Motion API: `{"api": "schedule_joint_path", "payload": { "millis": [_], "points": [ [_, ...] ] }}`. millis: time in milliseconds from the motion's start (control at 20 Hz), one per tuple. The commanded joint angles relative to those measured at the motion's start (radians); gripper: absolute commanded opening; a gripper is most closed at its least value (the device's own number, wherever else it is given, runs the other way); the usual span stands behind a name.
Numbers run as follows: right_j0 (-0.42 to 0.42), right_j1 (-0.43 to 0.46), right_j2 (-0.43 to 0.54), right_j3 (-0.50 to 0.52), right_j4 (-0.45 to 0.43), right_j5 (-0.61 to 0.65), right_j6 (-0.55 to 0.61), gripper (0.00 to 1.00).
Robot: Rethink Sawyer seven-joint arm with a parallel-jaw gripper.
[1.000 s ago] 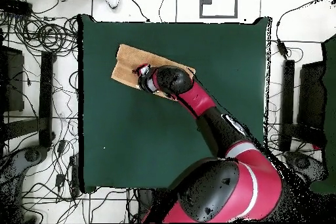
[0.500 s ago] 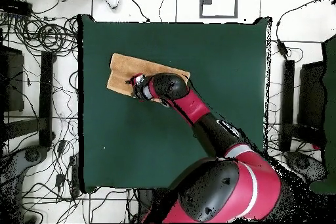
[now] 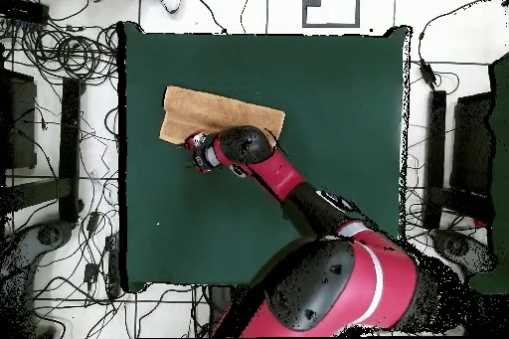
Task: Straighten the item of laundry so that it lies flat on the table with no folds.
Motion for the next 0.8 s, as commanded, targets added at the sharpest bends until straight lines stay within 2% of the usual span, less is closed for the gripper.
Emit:
{"api": "schedule_joint_path", "payload": {
  "millis": [50,450,600,700,800],
  "points": [
    [0.056,0.046,0.054,0.082,0.073,0.093,0.173,1.00],
    [0.077,-0.005,0.040,0.113,0.081,0.048,0.200,1.00],
    [0.207,-0.073,-0.136,0.035,-0.083,-0.193,0.154,1.00],
    [0.245,-0.121,-0.181,0.033,-0.120,-0.224,0.146,1.00],
    [0.244,-0.161,-0.175,0.057,-0.116,-0.197,0.146,1.00]
  ]
}}
